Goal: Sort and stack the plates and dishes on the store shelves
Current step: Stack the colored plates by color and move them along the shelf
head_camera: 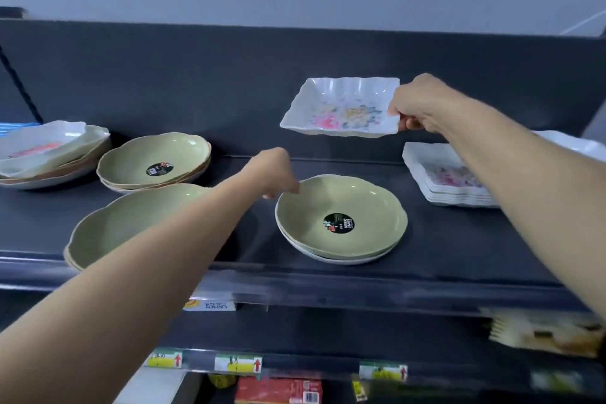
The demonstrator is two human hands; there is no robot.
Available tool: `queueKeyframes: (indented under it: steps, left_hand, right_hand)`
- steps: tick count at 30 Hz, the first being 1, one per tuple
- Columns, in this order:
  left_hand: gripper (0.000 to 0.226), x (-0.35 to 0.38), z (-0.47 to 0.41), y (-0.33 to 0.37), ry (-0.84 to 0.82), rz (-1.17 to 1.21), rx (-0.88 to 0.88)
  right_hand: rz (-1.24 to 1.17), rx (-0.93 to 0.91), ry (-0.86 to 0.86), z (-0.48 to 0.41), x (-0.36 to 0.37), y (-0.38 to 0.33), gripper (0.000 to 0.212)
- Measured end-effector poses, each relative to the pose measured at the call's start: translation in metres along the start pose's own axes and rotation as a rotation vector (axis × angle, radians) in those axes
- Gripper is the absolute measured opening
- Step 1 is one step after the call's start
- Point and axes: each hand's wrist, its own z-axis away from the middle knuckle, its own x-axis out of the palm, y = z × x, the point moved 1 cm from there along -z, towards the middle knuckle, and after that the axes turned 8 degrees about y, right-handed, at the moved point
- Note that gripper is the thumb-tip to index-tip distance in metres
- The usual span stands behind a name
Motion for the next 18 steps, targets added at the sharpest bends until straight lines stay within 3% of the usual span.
queueKeyframes:
  steps: [6,18]
  left_hand:
    - [0.039,0.020,-0.011,0.013,0.021,-0.094,-0.053]
    - [0.036,0.028,-0.014,0.005,0.114,-0.150,-0.144]
  right_hand:
    - [0.058,0.045,0.019,-0.012,-0.036,0.042,0.023]
    - [0.125,0.077,-0.018,-0.019,-0.049,0.070,0.020]
